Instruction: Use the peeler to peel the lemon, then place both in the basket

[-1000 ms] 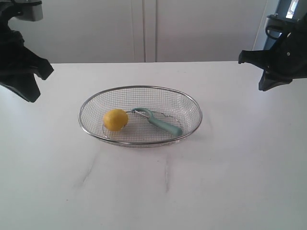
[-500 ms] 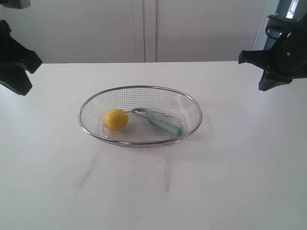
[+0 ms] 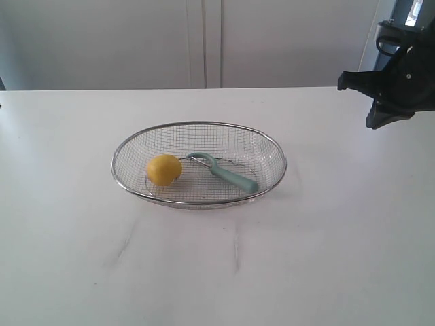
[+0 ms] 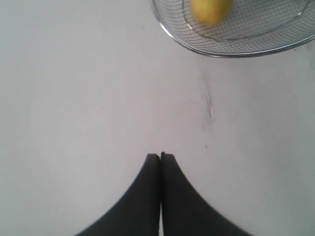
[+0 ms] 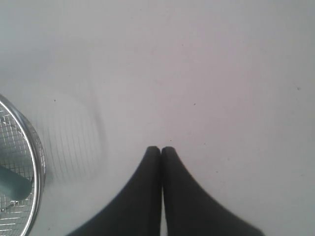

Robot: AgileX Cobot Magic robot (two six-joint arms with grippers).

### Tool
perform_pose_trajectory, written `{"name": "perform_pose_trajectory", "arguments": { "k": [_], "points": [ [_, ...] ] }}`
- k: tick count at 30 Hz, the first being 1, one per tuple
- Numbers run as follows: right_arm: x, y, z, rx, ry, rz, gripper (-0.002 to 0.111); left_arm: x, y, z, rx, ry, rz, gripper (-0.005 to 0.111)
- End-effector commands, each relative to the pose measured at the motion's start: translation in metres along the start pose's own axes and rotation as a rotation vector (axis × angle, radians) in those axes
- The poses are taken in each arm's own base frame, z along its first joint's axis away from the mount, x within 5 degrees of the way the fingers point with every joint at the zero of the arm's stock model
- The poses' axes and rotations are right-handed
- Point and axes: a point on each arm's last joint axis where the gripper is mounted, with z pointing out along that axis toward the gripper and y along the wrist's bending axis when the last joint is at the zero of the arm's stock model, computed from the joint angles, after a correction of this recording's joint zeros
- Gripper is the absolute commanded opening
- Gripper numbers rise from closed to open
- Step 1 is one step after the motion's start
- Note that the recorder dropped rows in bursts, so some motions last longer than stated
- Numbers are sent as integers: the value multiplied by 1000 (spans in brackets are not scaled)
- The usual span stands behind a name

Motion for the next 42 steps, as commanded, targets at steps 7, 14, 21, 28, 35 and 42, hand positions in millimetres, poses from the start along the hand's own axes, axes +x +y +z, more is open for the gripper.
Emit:
{"name": "perform_pose_trajectory", "arguments": {
  "k": [7,14,21,28,35,42],
  "points": [
    [-1,-2,-4,5,-19,-8,0,29,15,-10,-33,-20,-118,0],
    [-1,-2,-4,5,-19,-8,0,49,18,-12,-60,-41,-159,0],
    [-1,-2,-4,3,-18,-6,0,68,18,-17,-97,-131,-183,0],
    [-1,-2,-4,3,-18,-6,0,92,10,-26,-121,-190,-164,0],
    [-1,-2,-4,3,-18,-6,0,118,6,-26,-158,-219,-148,0],
    [-1,-2,-4,3,-18,-6,0,142,4,-20,-200,-271,-165,0]
  ]
}}
